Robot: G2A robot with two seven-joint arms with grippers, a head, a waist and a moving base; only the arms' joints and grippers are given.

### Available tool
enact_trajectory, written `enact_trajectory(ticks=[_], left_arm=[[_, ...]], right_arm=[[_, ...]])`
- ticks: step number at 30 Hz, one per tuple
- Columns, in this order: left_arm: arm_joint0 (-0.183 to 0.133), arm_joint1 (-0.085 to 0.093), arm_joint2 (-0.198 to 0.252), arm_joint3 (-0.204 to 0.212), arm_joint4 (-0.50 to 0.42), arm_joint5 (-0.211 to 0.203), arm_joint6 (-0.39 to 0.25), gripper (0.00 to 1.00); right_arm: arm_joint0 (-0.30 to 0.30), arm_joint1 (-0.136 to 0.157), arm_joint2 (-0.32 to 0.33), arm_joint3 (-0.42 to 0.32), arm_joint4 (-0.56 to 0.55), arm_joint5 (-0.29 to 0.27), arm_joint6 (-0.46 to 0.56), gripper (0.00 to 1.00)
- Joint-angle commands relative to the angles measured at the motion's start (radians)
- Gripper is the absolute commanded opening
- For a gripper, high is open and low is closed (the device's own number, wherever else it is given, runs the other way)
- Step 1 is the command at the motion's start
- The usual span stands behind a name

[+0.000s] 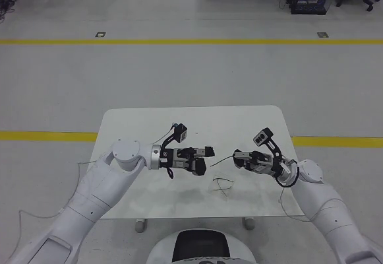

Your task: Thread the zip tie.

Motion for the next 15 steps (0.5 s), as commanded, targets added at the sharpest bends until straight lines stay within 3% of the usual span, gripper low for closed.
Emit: enact_trajectory(ticks=[1,9,15], left_arm=[[0.000,0.000,0.000,0.000,0.000,0.000,0.000,1.00],[0.038,-0.008,0.013,-0.013,-0.072,-0.015,0.115,1.00],[0.036,-0.020,0.040,-0.004,-0.124,-0.028,0.147,1.00]], right_arm=[[0.000,0.000,0.000,0.000,0.000,0.000,0.000,0.00],[-0.055,-0.024,0.008,-0.038,0.224,0.018,-0.056,0.00],[-0.049,-0.045,-0.024,-0.025,0.265,0.021,-0.063,0.00]])
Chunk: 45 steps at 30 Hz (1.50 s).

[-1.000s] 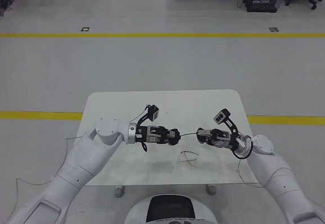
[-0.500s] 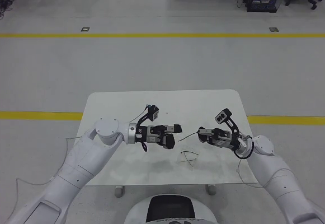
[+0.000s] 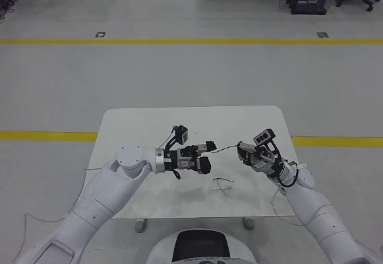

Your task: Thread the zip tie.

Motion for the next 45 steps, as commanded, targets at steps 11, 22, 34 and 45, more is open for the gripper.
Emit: enact_trajectory(ticks=[11,22,34,45], left_arm=[[0.003,-0.006,0.018,-0.009,-0.005,-0.013,0.032,1.00],[0.006,-0.012,0.036,-0.014,-0.007,-0.024,0.081,1.00],[0.019,-0.009,0.033,-0.036,-0.005,-0.016,0.103,1.00],[0.024,-0.005,0.027,-0.043,-0.009,-0.012,0.099,0.44]], right_arm=[[-0.008,-0.010,-0.019,-0.032,-0.028,-0.007,-0.048,0.00],[-0.028,-0.021,-0.038,-0.072,-0.033,-0.004,-0.079,0.00],[-0.059,-0.018,-0.017,-0.124,-0.115,0.014,-0.140,0.00],[-0.071,-0.010,0.014,-0.144,-0.213,0.035,-0.166,0.00]])
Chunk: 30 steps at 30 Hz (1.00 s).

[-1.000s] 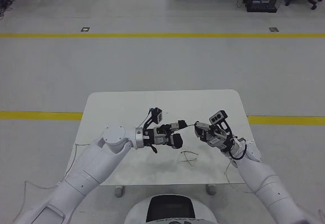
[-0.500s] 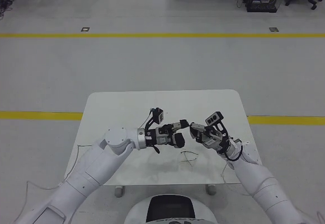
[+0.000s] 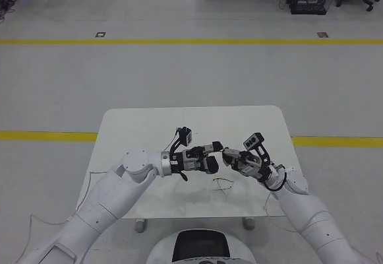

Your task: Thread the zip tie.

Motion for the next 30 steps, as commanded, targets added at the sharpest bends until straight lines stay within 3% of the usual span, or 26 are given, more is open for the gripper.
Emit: enact_trajectory(ticks=[1,20,30], left_arm=[[0.000,0.001,-0.001,0.000,0.002,0.002,0.000,0.44],[0.013,0.012,-0.019,-0.008,0.013,0.014,-0.002,0.31],[-0.008,0.005,0.011,0.008,0.008,0.019,-0.020,0.20]], right_arm=[[0.000,0.002,0.005,-0.003,-0.020,0.005,-0.001,0.00],[-0.009,0.020,0.054,-0.003,-0.139,0.049,0.011,0.00],[-0.010,0.021,0.053,-0.007,-0.165,0.041,0.020,0.00]])
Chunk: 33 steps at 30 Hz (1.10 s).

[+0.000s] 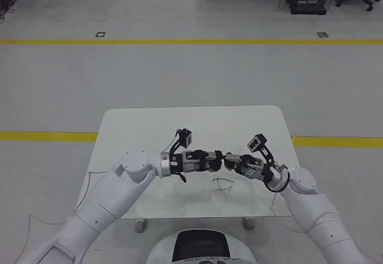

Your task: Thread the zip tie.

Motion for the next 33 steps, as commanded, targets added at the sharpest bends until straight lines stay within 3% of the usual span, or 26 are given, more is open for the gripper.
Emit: enact_trajectory(ticks=[1,8,17,27,29,30,33], left_arm=[[-0.005,-0.001,0.004,0.006,-0.001,-0.001,-0.001,0.20],[-0.015,-0.003,0.013,0.016,-0.002,-0.001,-0.005,0.18],[-0.023,-0.004,0.023,0.022,0.006,0.012,-0.008,0.08],[-0.024,-0.003,0.028,0.023,0.006,0.018,-0.005,0.09],[-0.025,-0.003,0.029,0.024,0.006,0.019,-0.005,0.06],[-0.025,-0.003,0.029,0.025,0.006,0.020,-0.006,0.00],[-0.026,-0.003,0.031,0.028,0.005,0.021,-0.009,0.00]], right_arm=[[0.001,0.000,-0.001,0.000,-0.005,0.000,0.008,0.00],[0.003,0.003,0.002,0.003,-0.019,0.000,0.021,0.00],[0.008,0.002,0.000,0.005,-0.015,-0.006,0.037,0.00],[0.008,0.001,-0.003,0.004,-0.009,-0.010,0.049,0.00],[0.008,0.001,-0.003,0.004,-0.008,-0.011,0.051,0.00],[0.008,0.001,-0.003,0.004,-0.008,-0.011,0.052,0.00],[0.007,0.001,-0.003,0.004,-0.007,-0.011,0.052,0.00]])
